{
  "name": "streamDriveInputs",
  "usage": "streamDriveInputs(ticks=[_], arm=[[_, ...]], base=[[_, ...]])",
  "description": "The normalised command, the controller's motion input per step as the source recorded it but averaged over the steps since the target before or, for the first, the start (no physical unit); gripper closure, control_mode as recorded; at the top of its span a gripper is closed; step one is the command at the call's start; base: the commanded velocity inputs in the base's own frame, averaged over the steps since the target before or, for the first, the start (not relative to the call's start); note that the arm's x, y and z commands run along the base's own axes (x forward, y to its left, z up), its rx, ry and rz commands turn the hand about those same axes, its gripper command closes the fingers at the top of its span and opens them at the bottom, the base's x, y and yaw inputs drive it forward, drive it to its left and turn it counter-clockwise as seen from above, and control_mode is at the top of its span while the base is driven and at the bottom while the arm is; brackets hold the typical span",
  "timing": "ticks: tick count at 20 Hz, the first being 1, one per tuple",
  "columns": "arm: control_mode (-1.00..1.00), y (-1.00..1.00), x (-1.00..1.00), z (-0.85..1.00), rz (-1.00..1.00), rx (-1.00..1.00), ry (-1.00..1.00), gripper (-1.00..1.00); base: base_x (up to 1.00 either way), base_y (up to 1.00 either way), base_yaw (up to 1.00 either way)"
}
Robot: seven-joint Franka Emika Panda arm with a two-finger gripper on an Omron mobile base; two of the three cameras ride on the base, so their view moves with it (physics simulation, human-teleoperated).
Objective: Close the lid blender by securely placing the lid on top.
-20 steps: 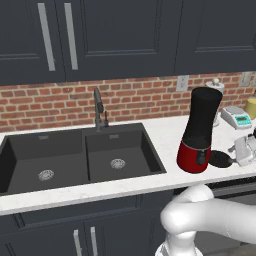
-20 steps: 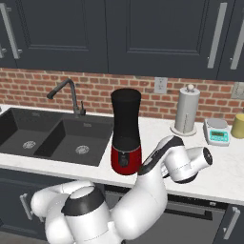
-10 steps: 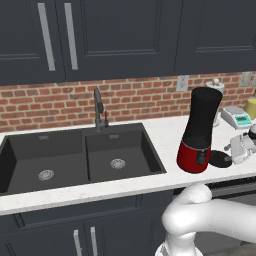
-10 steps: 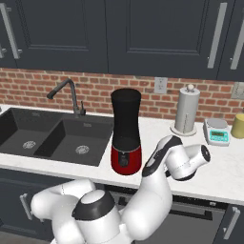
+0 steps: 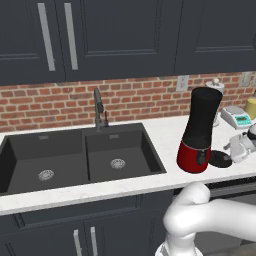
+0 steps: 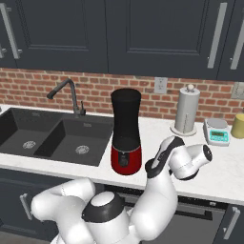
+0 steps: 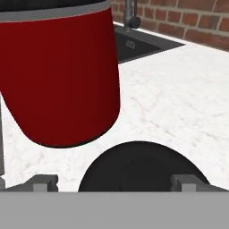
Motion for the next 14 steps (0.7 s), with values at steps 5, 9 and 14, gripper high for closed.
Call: streamDriveInputs(ticks=[5, 9, 14], arm=[[-1.0, -0.23, 0.11, -0.17, 0.0, 0.0, 0.0, -1.0], [-1.0, -0.05, 0.11, -0.26, 0.0, 0.0, 0.0, -1.0], [-1.0, 0.0, 0.08, -0.3, 0.0, 0.0, 0.01, -1.0]], base=[[0.0, 0.0, 0.0], [0.0, 0.0, 0.0], [0.0, 0.0, 0.0]])
